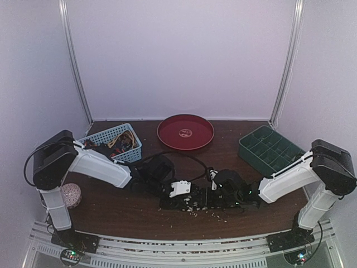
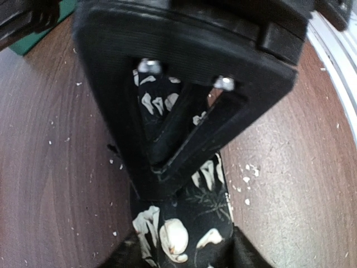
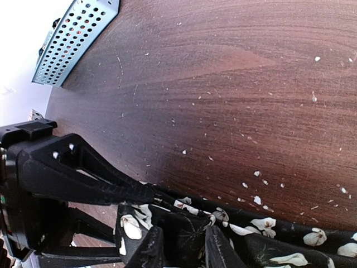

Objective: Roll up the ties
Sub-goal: Roll the tie at the center of the board.

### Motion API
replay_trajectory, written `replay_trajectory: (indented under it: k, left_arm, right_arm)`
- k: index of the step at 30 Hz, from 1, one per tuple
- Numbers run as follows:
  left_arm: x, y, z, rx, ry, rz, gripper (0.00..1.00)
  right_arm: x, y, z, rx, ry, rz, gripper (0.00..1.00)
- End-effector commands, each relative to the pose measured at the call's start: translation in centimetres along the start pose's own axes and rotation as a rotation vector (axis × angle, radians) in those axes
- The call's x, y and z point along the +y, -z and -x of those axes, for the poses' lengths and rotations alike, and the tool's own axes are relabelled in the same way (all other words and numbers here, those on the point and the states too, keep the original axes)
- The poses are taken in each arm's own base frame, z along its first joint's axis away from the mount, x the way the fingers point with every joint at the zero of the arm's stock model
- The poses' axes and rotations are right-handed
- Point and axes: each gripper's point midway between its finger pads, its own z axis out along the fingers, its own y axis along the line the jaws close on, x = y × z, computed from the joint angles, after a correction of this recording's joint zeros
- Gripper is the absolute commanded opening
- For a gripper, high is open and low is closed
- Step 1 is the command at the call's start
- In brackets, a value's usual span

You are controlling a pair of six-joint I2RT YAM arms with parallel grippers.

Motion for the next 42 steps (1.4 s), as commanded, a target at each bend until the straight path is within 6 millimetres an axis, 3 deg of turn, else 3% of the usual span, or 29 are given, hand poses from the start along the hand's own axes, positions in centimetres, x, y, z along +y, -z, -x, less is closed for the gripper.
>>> replay_trajectory:
  k: [1, 3, 8, 12, 13, 15, 18, 21, 27, 33, 42]
  left_arm:
    - [1.2, 1.4, 1.1, -0.036, -0.001, 0.068, 0.57]
    - [1.7, 2.3, 1.5, -0.047, 0.008, 0.111, 0.68]
    - [3.1, 4.9, 2.2, -0.058, 0.132, 0.222, 0.68]
    - [5.4, 6.2, 0.8, 0.014, 0.323, 0.341, 0.66]
    - [5.9, 6.3, 0.3, 0.028, 0.391, 0.347, 0.58]
    - [6.3, 6.3, -0.7, 0.039, 0.531, 0.339, 0.32]
    - [4.7, 5.8, -1.0, 0.003, 0.633, 0.267, 0.11]
    - [2.6, 5.5, -1.4, -0.047, 0.716, 0.204, 0.00]
    - [0.2, 4.2, -2.3, -0.090, 0.794, 0.182, 0.00]
    - [0.0, 2.4, -2.6, -0.094, 0.819, 0.189, 0.00]
    - [-0.4, 0.5, -0.4, -0.151, 0.789, 0.120, 0.00]
  right_arm:
    - [-1.0, -0.1, -0.7, 0.018, -0.006, -0.018, 0.27]
    - [-0.9, 0.1, -0.7, 0.019, -0.005, -0.016, 0.27]
    - [-1.0, 0.1, -0.8, 0.027, 0.003, -0.022, 0.27]
    - [-1.3, 0.1, -1.1, 0.036, 0.007, -0.028, 0.27]
    - [-1.3, 0.1, -1.2, 0.038, 0.009, -0.028, 0.26]
    - [-1.6, 0.1, -1.4, 0.042, 0.013, -0.034, 0.26]
    - [-1.9, 0.2, -1.5, 0.042, 0.019, -0.042, 0.26]
    - [-2.1, 0.3, -1.4, 0.040, 0.030, -0.052, 0.26]
    - [-1.8, 0.5, -1.0, 0.030, 0.053, -0.055, 0.25]
    - [-1.8, 0.6, -0.7, 0.020, 0.058, -0.065, 0.25]
    - [-2.2, 0.7, -0.7, 0.012, 0.065, -0.074, 0.25]
